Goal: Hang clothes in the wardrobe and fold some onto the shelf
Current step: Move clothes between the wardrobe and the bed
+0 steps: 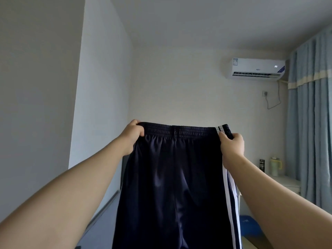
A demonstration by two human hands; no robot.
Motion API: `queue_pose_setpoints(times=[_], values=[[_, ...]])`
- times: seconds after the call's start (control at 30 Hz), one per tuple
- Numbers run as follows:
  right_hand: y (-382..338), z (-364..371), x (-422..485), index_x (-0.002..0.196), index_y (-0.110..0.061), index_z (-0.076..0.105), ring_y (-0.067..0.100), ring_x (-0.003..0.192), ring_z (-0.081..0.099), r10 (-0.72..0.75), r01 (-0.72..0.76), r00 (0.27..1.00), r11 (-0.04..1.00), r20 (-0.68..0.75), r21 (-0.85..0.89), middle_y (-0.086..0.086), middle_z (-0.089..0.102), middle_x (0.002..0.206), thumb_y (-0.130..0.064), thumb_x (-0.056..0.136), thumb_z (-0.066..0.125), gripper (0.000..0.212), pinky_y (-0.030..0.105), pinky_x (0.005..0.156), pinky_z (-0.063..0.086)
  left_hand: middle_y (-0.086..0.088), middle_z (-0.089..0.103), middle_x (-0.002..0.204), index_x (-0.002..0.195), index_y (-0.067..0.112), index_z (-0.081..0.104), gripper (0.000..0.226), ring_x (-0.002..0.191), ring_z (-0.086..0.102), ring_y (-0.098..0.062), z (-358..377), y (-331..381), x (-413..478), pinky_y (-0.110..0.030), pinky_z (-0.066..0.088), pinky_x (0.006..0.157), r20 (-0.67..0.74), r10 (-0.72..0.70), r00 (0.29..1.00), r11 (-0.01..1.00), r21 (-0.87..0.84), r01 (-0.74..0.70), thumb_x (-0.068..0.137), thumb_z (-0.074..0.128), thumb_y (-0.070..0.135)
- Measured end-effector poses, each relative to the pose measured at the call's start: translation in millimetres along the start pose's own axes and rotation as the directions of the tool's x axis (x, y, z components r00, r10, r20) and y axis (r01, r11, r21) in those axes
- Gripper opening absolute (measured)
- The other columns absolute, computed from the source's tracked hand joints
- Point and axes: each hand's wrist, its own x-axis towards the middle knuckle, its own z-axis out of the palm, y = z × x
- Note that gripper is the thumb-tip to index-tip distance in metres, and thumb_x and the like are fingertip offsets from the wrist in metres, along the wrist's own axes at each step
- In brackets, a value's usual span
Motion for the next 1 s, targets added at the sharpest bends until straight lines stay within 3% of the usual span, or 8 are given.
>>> queue_pose_setpoints(times=[0.1,0.2,0.33,0.5,0.67,0.77,0.9,1.0], values=[[-5.9,-3.9,1.6,0.067,-0.014,0.04,0.012,0.055,0.035,0.025,-0.026,0.999,0.995,0.021,0.093,-0.002,0.037,0.063,-0.026,0.084,0.061,0.029,0.026,0.052,0.034,-0.003,0.064,0.079,0.074,0.018,0.061,0.007,0.07,0.06,-0.022,-1.6,10.2,-4.9,-0.03,0.043,0.065,0.086,-0.073,0.994,0.983,-0.16,0.087,0.078,0.06,0.023],[-6.8,-7.1,0.9,0.069,-0.013,0.043,0.016,0.062,0.035,0.095,-0.097,0.995,0.976,0.019,0.196,0.001,0.033,0.063,-0.031,0.079,0.07,0.034,0.028,0.058,0.034,-0.006,0.074,0.083,0.075,0.017,0.072,0.038,0.076,0.069,-0.022,-5.1,10.0,-6.4,-0.034,0.049,0.073,0.277,-0.217,0.936,0.97,-0.048,0.239,0.061,0.069,0.051],[4.1,-12.2,-3.7,0.06,-0.012,0.044,0.014,0.055,0.04,0.195,-0.197,0.98,0.971,0.03,0.136,0.0,0.039,0.059,-0.032,0.079,0.071,0.039,0.02,0.049,0.037,-0.01,0.072,0.076,0.086,0.005,0.066,0.024,0.065,0.069,-0.021,-8.7,-2.3,-7.1,-0.033,0.055,0.069,0.357,-0.444,0.822,0.896,0.188,0.402,0.082,0.063,0.028],[14.0,-19.3,-5.4,0.089,0.002,0.063,0.023,0.071,0.054,0.265,-0.259,0.953,0.964,0.144,-0.059,0.012,0.063,0.078,-0.035,0.084,0.066,0.037,0.032,0.077,0.05,-0.013,0.072,0.077,0.078,0.002,0.071,0.015,0.064,0.07,-0.023,-19.6,-0.6,-8.3,-0.035,0.058,0.062,0.373,-0.473,0.798,0.881,0.207,0.426,0.07,0.069,0.015],[11.4,-16.1,-15.4,0.086,-0.012,0.056,0.018,0.074,0.063,0.177,-0.139,0.914,0.982,0.365,-0.127,0.005,0.063,0.085,-0.023,0.074,0.078,0.027,0.026,0.061,0.053,-0.012,0.069,0.09,0.094,0.005,0.065,0.019,0.076,0.067,-0.023,-18.2,8.2,-11.4,-0.034,0.056,0.074,0.356,-0.425,0.832,0.9,0.266,0.346,0.075,0.066,0.007],[15.7,-16.8,-15.3,0.082,-0.011,0.055,0.024,0.077,0.06,0.142,-0.105,0.953,0.983,0.269,-0.148,0.006,0.059,0.08,-0.016,0.078,0.073,0.019,0.034,0.074,0.053,-0.014,0.067,0.091,0.092,0.001,0.064,0.011,0.079,0.064,-0.025,-15.1,10.0,-14.2,-0.036,0.052,0.083,0.299,-0.426,0.854,0.888,0.32,0.331,0.083,0.06,-0.003],[16.8,-18.7,-14.1,0.076,-0.006,0.049,0.017,0.055,0.035,0.041,0.015,0.978,0.965,0.206,-0.263,0.003,0.037,0.06,-0.029,0.089,0.057,0.028,0.026,0.052,0.029,-0.016,0.066,0.091,0.093,-0.002,0.064,0.017,0.084,0.063,-0.029,-11.9,14.9,-14.3,-0.042,0.049,0.091,0.172,-0.396,0.902,0.88,0.35,0.32,0.077,0.069,-0.003],[13.5,-17.7,-13.2,0.074,-0.007,0.047,0.018,0.057,0.037,0.042,0.023,0.965,0.97,0.258,-0.242,0.005,0.039,0.061,-0.027,0.094,0.05,0.029,0.027,0.055,0.032,-0.018,0.066,0.1,0.102,-0.002,0.064,0.033,0.098,0.063,-0.033,-9.8,19.4,-11.4,-0.044,0.048,0.094,0.116,-0.353,0.928,0.891,0.343,0.296,0.072,0.075,0.001]])
